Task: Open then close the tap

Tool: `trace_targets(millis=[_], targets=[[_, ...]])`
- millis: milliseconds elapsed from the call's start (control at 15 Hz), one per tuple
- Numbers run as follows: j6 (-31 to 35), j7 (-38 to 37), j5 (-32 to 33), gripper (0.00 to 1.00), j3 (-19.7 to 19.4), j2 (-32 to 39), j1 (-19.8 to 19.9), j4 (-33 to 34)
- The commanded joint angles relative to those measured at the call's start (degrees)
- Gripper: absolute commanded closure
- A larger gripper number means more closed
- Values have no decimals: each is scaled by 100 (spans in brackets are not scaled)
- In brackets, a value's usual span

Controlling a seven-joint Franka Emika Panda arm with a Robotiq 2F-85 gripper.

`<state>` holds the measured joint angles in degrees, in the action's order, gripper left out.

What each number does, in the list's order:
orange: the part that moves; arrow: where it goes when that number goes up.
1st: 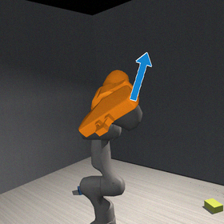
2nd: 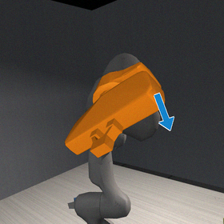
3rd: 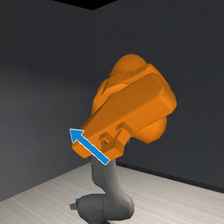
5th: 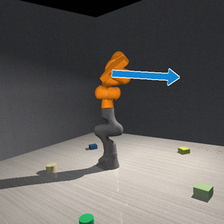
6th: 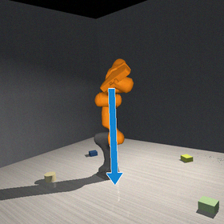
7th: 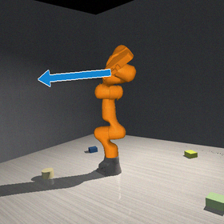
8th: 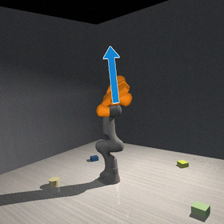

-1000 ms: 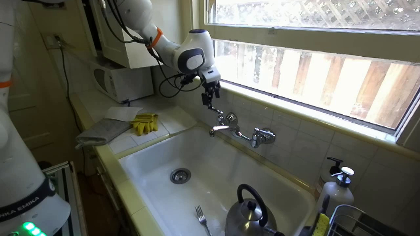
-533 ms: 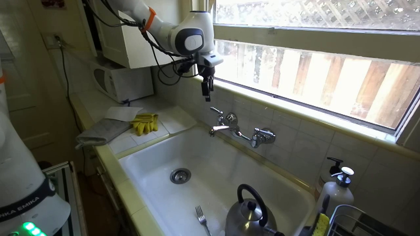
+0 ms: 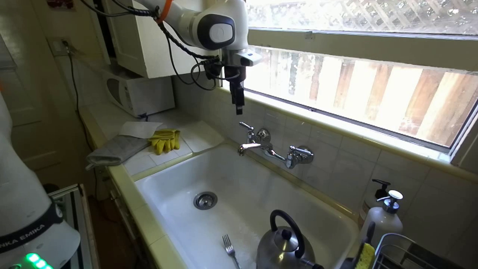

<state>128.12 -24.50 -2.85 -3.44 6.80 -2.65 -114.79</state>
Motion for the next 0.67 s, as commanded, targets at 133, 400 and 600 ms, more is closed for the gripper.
trace_targets(millis=[133, 400, 600], targets=[[-254, 1018, 488, 0, -21, -500, 301, -404], [-216, 1642, 494, 0, -46, -738, 470, -591], [-235, 2098, 460, 0, -70, -860, 565, -675]])
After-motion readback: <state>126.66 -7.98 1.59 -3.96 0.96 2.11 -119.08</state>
